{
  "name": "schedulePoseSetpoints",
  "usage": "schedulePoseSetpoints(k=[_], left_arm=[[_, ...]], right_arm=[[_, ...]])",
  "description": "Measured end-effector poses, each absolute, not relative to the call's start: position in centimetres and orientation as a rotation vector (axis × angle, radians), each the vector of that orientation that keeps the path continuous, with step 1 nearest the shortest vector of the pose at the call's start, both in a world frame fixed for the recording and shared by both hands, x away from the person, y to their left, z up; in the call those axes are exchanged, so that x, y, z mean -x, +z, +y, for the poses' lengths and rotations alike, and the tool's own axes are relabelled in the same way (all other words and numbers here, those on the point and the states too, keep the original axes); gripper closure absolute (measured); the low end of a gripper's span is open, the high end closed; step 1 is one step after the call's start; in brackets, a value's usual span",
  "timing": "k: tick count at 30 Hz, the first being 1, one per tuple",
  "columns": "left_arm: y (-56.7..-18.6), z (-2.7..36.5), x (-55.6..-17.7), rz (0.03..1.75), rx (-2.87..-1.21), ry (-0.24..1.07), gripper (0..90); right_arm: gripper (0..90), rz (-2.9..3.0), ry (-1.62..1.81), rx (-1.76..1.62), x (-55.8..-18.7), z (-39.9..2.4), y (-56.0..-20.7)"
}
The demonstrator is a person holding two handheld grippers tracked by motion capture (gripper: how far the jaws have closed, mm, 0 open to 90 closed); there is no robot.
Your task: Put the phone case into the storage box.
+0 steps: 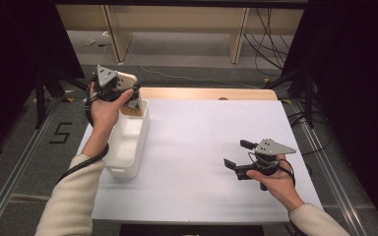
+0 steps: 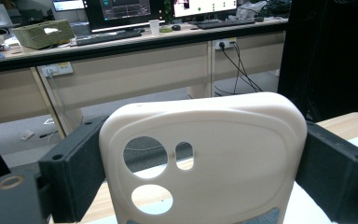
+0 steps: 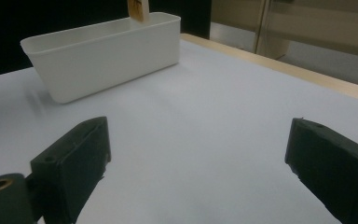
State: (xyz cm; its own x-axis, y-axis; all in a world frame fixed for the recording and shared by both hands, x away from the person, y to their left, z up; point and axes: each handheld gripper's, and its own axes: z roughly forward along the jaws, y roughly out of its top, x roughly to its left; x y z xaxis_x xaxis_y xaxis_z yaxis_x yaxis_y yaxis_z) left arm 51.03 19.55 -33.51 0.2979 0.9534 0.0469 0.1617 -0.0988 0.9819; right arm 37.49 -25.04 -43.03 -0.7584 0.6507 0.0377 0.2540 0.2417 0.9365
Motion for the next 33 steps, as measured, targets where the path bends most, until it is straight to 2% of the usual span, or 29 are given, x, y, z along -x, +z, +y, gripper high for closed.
schedulePoseSetpoints(k=[33], left_arm=[[-33.9, 19.6, -53.1, 1.097, -1.548, 0.945, 10.3]], right_arm=[[7.7, 2.164, 1.524, -0.830, -37.5, -25.1, -43.1]])
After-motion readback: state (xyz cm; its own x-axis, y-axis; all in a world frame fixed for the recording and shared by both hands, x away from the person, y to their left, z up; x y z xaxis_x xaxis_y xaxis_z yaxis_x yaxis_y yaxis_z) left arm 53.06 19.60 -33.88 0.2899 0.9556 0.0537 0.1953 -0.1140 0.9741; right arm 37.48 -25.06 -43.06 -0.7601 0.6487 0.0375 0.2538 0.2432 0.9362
